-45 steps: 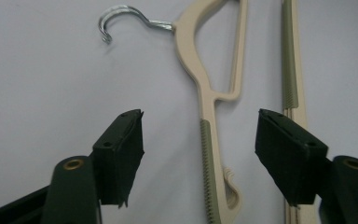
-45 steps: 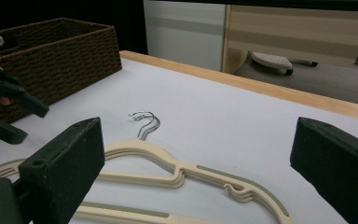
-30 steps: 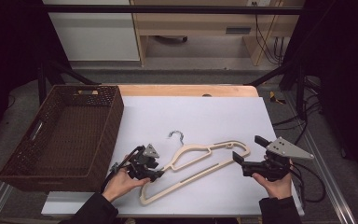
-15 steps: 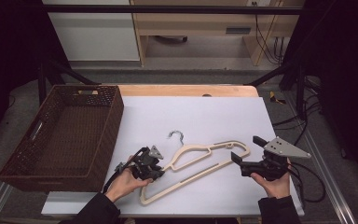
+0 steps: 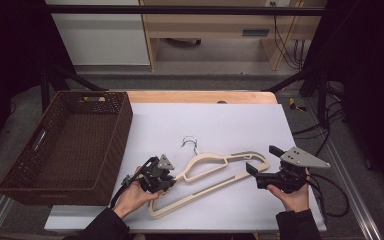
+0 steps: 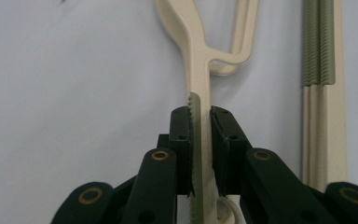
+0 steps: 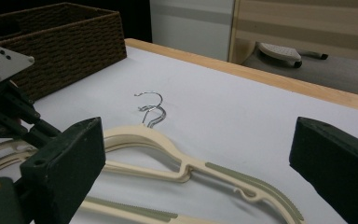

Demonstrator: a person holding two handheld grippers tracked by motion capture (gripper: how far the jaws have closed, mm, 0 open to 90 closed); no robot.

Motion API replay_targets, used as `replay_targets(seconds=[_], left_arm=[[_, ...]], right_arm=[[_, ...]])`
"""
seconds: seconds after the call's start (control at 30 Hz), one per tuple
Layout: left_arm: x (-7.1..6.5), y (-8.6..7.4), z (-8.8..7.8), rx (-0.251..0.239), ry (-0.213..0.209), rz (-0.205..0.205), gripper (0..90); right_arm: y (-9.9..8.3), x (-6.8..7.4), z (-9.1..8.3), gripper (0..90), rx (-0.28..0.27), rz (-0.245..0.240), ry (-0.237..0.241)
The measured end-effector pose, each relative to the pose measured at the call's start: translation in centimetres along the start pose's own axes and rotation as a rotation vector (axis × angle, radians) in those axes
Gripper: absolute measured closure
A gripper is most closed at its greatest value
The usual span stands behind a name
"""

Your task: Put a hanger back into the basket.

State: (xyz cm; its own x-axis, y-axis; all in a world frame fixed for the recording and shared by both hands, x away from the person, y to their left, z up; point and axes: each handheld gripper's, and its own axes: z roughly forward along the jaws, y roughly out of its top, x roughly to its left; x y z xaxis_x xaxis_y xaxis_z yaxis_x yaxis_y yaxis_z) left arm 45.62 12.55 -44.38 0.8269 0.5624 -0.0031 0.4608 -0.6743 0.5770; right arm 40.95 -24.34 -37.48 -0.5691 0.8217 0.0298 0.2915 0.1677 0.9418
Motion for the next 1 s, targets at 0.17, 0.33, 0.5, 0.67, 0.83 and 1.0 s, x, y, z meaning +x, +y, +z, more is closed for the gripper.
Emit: replay_targets(seconds=[0.17, 0.33, 0.5, 0.67, 0.83, 1.0], left_arm=[[-1.0, 0.3, -0.7, -0.024, 0.026, 0.035, 79.2], [-1.7, 0.3, -1.2, -0.051, 0.059, 0.058, 79.4], [-1.9, 0.3, -1.6, -0.057, 0.058, 0.053, 79.4], [-2.1, 0.3, -1.7, -0.060, 0.065, 0.052, 79.4], [-2.3, 0.2, -1.7, -0.060, 0.067, 0.042, 79.4], [-2.4, 0.2, -1.7, -0.058, 0.073, 0.042, 79.4]], right_arm=[[0.3, 0.6, 1.0, 5.1, 0.011, -0.014, 0.022], [0.5, 1.7, 3.0, 7.0, 0.057, -0.029, 0.050], [0.6, 2.6, 4.6, 8.6, 0.085, -0.027, 0.082], [1.1, 3.1, 6.3, 10.7, 0.089, -0.010, 0.079], [1.7, 3.4, 8.1, 14.1, 0.100, -0.006, 0.090], [2.2, 3.9, 10.1, 20.2, 0.131, 0.006, 0.090]])
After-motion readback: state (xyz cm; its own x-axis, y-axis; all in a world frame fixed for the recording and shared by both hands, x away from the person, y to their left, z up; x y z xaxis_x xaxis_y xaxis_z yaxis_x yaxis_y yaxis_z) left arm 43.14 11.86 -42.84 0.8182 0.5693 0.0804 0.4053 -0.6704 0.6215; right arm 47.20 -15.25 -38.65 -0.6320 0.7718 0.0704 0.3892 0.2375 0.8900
